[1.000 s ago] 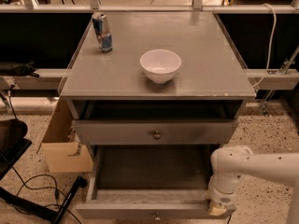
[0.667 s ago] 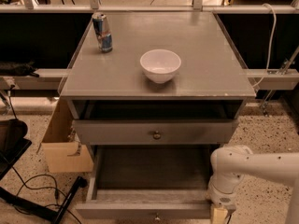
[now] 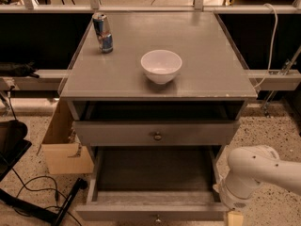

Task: Open middle drawer

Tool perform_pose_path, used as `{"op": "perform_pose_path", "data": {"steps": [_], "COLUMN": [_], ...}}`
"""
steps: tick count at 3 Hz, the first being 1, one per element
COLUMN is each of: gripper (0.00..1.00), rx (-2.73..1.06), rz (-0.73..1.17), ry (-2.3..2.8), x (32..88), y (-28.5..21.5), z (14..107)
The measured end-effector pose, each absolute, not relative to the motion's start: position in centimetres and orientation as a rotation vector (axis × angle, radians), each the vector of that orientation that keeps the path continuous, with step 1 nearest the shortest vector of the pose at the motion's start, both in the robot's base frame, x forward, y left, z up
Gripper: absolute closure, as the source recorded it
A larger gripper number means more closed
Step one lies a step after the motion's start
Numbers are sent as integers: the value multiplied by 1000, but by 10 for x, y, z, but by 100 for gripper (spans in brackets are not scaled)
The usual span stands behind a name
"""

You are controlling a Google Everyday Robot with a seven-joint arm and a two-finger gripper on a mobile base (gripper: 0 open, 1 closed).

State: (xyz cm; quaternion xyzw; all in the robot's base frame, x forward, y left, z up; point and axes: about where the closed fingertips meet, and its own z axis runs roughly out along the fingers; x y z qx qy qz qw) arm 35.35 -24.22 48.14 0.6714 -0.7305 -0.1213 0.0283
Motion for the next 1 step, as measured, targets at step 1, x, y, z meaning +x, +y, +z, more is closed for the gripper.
{"op": "perform_pose_path", "data": {"steps": [1], "gripper": [0], "rx": [2140], "rz": [-195], "ry": [-2331], "x": [341], "y": [-242], "z": [564]}}
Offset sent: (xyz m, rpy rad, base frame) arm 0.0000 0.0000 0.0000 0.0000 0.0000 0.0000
